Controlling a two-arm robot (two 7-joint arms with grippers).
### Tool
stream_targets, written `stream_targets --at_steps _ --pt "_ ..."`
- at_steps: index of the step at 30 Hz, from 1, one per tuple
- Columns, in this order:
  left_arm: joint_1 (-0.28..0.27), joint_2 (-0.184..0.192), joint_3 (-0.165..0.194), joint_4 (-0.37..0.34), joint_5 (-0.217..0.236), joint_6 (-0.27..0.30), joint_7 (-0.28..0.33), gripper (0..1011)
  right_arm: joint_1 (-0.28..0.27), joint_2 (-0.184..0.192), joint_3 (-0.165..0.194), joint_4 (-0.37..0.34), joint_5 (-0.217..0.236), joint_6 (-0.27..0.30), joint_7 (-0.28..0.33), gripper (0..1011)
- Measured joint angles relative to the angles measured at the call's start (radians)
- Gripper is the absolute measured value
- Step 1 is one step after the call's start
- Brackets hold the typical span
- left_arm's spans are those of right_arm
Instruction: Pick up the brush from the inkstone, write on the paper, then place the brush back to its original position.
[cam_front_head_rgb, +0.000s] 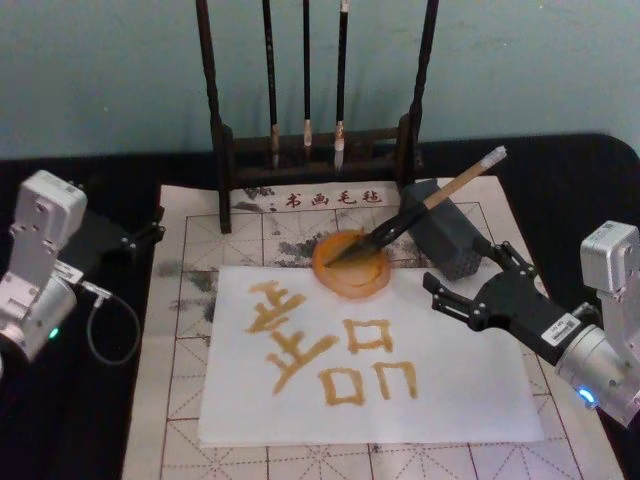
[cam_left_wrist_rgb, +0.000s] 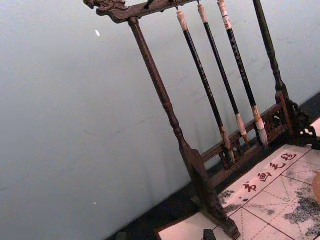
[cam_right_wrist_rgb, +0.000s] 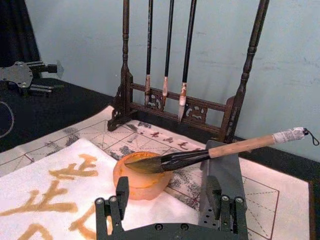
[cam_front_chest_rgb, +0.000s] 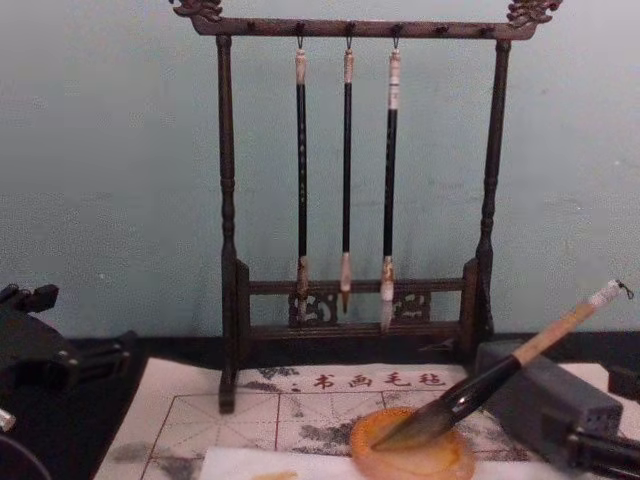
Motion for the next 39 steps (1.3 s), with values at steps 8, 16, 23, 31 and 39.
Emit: stream_targets --at_steps 8,16,23,31,39 --pt "0.000 0.000 0.000 0.000 0.000 0.000 0.000 1001 0.000 0.000 0.000 0.000 0.001 0.000 0.000 1000" --pt "0.000 0.000 0.000 0.000 0.000 0.000 0.000 1001 0.000 0.000 0.000 0.000 0.001 0.000 0.000 1000" --pt "0.000 0.000 0.000 0.000 0.000 0.000 0.000 1001 0.000 0.000 0.000 0.000 0.001 0.000 0.000 1000" --pt "0.000 0.000 0.000 0.000 0.000 0.000 0.000 1001 0.000 0.000 0.000 0.000 0.001 0.000 0.000 1000" --pt "0.000 0.000 0.000 0.000 0.000 0.000 0.000 1001 0.000 0.000 0.000 0.000 0.001 0.000 0.000 1000"
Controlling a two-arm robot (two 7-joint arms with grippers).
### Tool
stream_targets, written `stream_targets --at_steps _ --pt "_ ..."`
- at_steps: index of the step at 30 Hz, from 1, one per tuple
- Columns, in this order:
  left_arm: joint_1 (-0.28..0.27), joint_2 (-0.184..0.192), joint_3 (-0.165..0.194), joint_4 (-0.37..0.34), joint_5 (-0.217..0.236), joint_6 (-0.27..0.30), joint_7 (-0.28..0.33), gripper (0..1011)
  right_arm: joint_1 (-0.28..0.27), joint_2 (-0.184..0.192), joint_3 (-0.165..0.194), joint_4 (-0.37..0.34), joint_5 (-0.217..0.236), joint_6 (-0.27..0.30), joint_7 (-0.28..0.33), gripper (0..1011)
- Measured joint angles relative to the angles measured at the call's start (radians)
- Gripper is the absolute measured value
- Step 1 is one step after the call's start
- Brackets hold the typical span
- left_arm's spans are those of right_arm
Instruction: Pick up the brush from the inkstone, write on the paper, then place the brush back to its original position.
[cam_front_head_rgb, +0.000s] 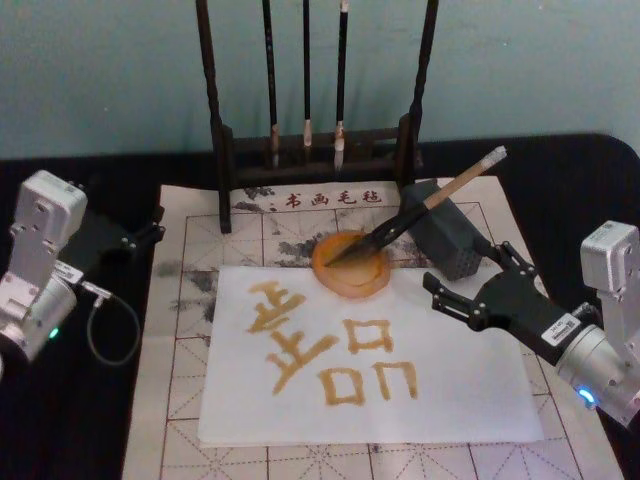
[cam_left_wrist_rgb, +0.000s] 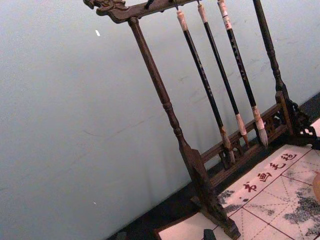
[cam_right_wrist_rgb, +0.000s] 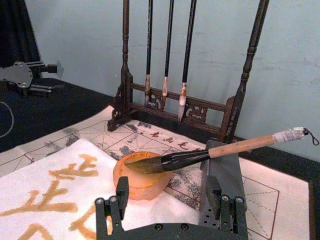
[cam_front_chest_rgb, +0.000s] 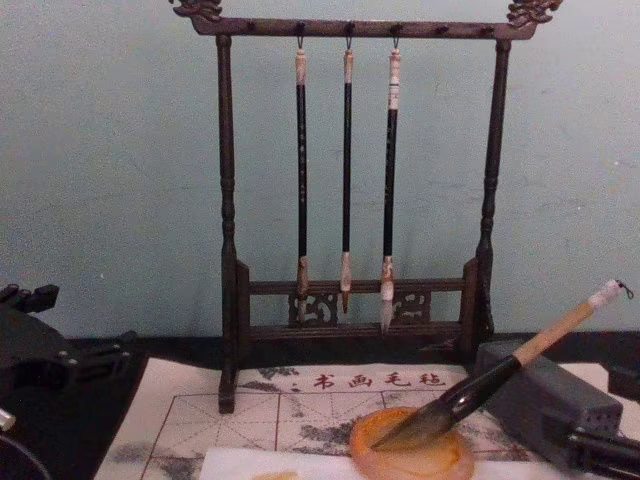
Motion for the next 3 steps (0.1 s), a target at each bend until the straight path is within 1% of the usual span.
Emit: stream_targets --at_steps 3 --pt "0.000 0.000 0.000 0.000 0.000 0.000 0.000 1001 0.000 0.000 0.000 0.000 0.000 0.000 0.000 1000"
